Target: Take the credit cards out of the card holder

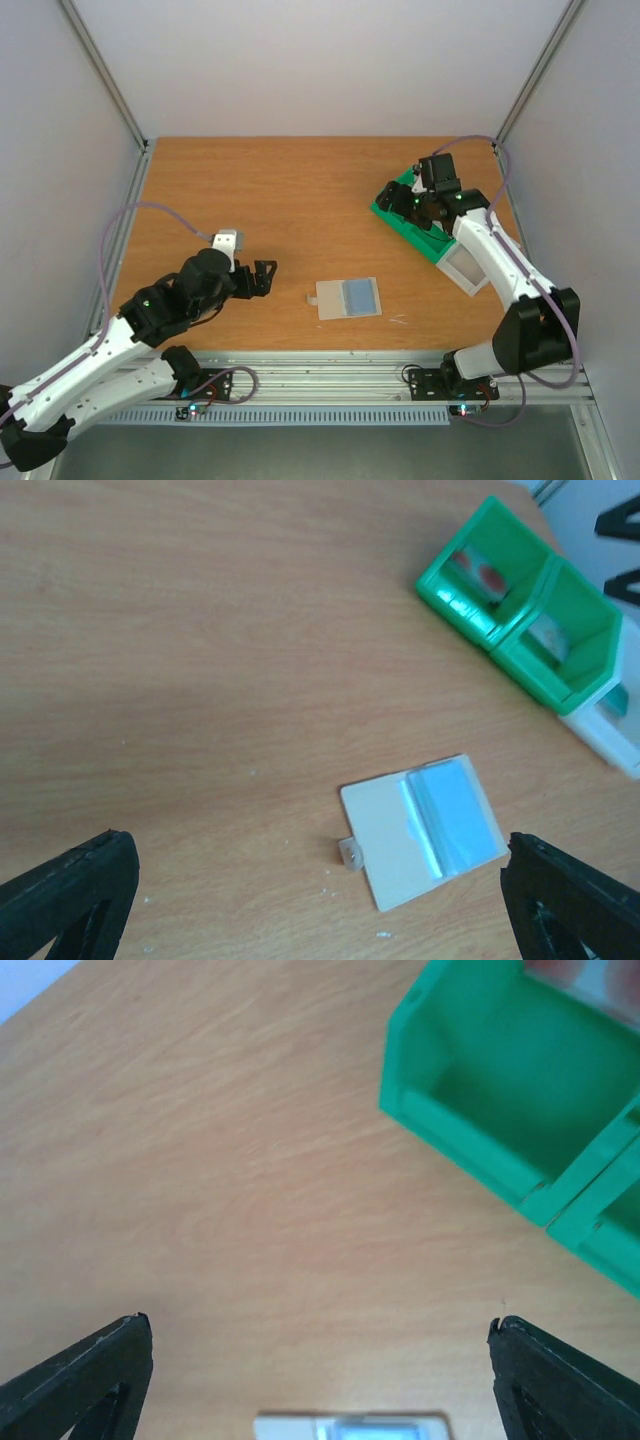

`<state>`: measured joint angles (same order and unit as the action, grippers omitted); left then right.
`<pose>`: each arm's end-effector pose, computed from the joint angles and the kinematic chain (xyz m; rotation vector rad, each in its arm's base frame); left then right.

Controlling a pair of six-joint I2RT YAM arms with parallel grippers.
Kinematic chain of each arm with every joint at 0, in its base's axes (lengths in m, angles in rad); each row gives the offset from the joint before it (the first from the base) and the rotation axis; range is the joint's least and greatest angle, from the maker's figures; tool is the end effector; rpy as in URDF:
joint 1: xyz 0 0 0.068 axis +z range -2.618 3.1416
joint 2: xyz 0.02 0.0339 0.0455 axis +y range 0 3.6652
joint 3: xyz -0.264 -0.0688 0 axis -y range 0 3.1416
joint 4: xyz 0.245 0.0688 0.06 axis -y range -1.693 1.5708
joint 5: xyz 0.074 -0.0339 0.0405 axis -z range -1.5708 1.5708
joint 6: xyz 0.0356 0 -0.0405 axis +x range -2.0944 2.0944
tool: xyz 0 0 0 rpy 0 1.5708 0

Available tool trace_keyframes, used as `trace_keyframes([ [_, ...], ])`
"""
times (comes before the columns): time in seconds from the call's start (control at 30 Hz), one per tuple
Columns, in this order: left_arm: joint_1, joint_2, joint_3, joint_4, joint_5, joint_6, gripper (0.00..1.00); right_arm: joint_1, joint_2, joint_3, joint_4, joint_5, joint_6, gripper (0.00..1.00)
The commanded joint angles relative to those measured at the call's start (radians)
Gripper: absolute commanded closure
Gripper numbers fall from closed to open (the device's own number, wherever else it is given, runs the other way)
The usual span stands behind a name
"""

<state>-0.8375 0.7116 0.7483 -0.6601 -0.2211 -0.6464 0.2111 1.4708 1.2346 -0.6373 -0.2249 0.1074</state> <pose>0.1069 -0.1069 0.2914 0.0867 2.2388 -0.5918 0.3070 0.0739 0.2939 -0.2280 2.4480 0.4155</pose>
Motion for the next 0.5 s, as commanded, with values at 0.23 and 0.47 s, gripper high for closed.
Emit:
trace_keyframes([
  [0.23, 0.000, 0.010, 0.168, -0.095, -0.067, 0.053, 0.01, 0.169, -0.246, -0.045, -0.189, -0.038, -0.064, 0.01],
  [0.47, 0.000, 0.003, 0.153, -0.077, -0.046, 0.037, 0.01, 0.198, -0.378, -0.124, -0.207, -0.091, -0.056, 0.02],
])
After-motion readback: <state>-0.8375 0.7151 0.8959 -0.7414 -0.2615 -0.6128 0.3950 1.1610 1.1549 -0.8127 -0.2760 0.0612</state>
